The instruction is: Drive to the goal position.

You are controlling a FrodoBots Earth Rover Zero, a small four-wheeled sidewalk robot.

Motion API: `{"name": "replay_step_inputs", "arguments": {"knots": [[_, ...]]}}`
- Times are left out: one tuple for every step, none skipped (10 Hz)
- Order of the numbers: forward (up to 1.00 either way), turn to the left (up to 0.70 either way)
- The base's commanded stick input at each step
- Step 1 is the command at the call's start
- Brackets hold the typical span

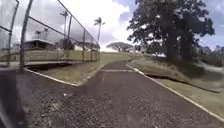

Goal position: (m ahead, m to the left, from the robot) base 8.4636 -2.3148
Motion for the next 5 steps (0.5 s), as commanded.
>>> {"name": "replay_step_inputs", "arguments": {"knots": [[0.70, 0.00], [0.70, 0.00], [0.70, 0.00], [0.70, 0.00], [0.70, -0.01]]}}
